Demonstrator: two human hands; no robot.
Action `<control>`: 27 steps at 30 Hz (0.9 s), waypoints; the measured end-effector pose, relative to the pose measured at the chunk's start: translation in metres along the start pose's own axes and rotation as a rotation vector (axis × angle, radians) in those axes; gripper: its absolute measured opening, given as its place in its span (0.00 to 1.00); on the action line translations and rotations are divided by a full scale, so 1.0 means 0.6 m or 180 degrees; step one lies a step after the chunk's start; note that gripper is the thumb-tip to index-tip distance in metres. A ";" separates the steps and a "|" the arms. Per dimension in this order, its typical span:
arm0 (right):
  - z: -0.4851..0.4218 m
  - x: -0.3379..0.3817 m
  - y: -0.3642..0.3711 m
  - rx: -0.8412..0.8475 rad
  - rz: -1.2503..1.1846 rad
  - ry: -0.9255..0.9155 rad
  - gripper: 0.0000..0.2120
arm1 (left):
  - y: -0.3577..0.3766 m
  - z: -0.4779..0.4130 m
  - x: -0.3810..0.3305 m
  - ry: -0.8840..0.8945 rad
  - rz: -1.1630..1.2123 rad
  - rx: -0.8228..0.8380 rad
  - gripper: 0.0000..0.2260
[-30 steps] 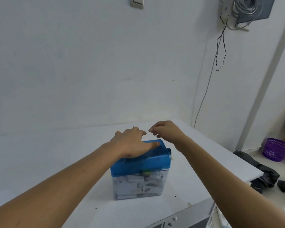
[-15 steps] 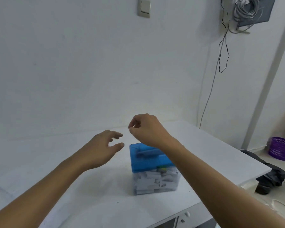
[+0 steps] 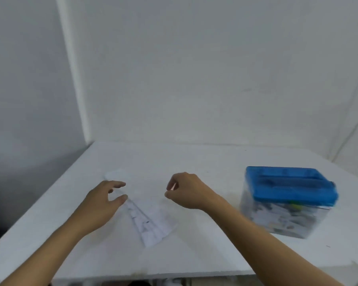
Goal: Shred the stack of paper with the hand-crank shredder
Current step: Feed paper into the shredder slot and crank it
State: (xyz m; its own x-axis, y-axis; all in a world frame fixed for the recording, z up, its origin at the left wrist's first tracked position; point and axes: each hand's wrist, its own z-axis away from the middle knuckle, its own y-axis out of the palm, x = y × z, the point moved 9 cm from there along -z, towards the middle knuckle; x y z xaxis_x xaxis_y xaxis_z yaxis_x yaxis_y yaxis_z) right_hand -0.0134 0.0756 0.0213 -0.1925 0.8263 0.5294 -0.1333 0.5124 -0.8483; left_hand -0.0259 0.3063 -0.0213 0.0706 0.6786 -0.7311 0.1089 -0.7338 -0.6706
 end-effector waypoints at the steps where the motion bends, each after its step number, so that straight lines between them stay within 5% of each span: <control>1: -0.006 0.002 0.021 0.0082 0.0030 0.0037 0.10 | -0.005 0.006 0.021 -0.0077 -0.0087 -0.0079 0.16; 8: -0.037 0.017 0.147 0.0297 0.0810 0.0361 0.38 | 0.024 0.033 0.095 -0.0317 -0.0680 -0.0087 0.18; 17: -0.068 -0.016 0.169 0.0251 0.0338 0.0410 0.28 | 0.083 0.024 0.065 0.0289 -0.0995 0.0098 0.20; 27: -0.071 -0.034 0.143 0.0006 0.0220 0.0429 0.19 | 0.091 0.033 0.070 0.0343 -0.1294 0.0111 0.28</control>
State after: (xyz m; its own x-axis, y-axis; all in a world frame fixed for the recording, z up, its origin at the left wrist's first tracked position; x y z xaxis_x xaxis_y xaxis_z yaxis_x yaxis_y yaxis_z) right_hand 0.0207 0.1130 -0.0629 -0.0689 0.8835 0.4634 -0.1263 0.4530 -0.8825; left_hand -0.0363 0.2940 -0.0911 0.1323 0.9112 -0.3901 0.1158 -0.4051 -0.9069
